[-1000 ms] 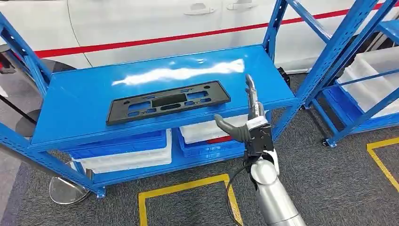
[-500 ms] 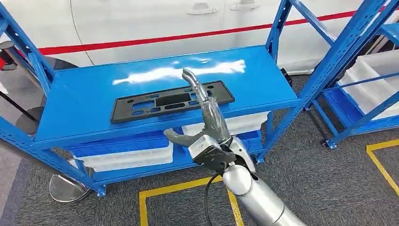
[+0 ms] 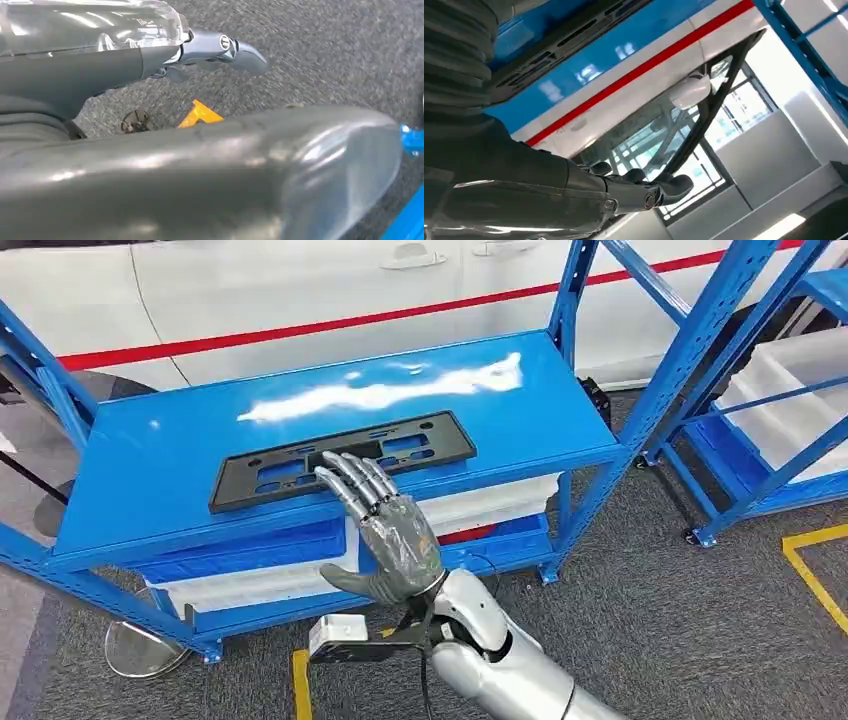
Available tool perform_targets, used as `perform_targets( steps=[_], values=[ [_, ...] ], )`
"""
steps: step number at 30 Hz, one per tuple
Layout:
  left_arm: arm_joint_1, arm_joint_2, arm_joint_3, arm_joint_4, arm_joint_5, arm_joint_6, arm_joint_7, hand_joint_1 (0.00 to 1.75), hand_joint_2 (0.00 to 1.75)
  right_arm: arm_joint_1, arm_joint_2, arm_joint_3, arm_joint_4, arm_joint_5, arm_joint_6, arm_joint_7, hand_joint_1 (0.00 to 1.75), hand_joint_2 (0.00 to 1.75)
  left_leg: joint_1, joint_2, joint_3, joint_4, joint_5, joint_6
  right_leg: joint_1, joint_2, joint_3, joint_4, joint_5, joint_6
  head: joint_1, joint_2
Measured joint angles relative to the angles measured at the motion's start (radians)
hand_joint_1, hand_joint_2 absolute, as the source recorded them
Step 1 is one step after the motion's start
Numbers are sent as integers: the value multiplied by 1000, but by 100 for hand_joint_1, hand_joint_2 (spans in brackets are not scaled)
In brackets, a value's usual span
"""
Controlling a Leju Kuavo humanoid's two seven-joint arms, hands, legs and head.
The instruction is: Take the parts from the cabinet and place them on the table.
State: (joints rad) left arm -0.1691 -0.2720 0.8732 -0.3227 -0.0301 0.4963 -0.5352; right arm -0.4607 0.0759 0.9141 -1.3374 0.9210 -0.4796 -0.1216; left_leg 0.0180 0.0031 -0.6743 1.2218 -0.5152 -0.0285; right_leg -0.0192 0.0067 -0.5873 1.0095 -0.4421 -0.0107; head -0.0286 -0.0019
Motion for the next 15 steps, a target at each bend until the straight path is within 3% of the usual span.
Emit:
perform_targets(
  steps=[1,2,3,4,5,8,9,11,12,13,14,15],
  values=[
    [-3,0,-8,1,-2,2,4,0,0,0,5,9,14,34,-12,10,0,175,3,0,45,-100,54,0,-2,2,4,3,-4,4,0,0],
    [-7,0,-15,2,-3,3,6,0,0,-1,11,19,27,66,-24,20,0,175,5,0,80,-183,84,0,-3,2,6,7,-8,11,0,0],
    [-15,-3,-22,6,-4,6,10,0,0,-3,14,29,43,99,-37,32,0,175,-5,-2,91,-202,65,2,4,4,2,11,-11,18,-2,0],
    [-19,-3,-28,6,-5,9,12,0,0,-4,17,37,55,127,-43,42,0,175,-5,-6,89,-200,68,14,4,4,-2,10,-8,23,-1,0],
    [-21,-3,-37,6,-5,11,16,0,0,-6,19,52,70,159,-53,56,0,175,-5,-6,86,-201,69,18,7,4,-3,9,-7,26,0,0],
    [-25,-6,-55,7,-5,14,23,0,0,-16,23,93,103,228,-74,102,0,175,-2,-5,87,-208,76,39,-3,2,-3,20,-19,42,0,0],
    [-29,-6,-67,7,-6,16,25,0,0,-22,24,115,119,258,-85,125,0,175,-2,-5,87,-209,76,45,-1,-2,-24,61,-49,43,2,0],
    [-34,-7,-82,8,-5,17,31,0,0,-30,25,151,145,296,-100,160,0,175,-5,-4,85,-208,77,50,1,-2,-102,224,-129,46,3,0],
    [-34,-6,-86,9,-3,19,31,0,0,-27,25,165,153,312,-103,175,0,175,-8,-4,85,-208,76,52,1,-2,-138,295,-153,45,3,0],
    [-35,-5,-87,9,-1,19,34,0,0,-20,25,171,159,328,-105,188,0,175,-10,-4,85,-208,75,53,2,-2,-158,332,-151,42,3,0],
    [-37,-6,-91,9,1,20,34,0,0,-23,28,183,174,339,-112,196,0,175,-12,-5,86,-207,75,53,5,-2,-152,312,-128,37,3,0],
    [-41,-7,-110,9,10,23,41,0,0,-35,40,223,226,386,-131,232,0,175,-15,-5,88,-207,75,53,9,-2,-123,247,-86,30,3,0]
  ],
)
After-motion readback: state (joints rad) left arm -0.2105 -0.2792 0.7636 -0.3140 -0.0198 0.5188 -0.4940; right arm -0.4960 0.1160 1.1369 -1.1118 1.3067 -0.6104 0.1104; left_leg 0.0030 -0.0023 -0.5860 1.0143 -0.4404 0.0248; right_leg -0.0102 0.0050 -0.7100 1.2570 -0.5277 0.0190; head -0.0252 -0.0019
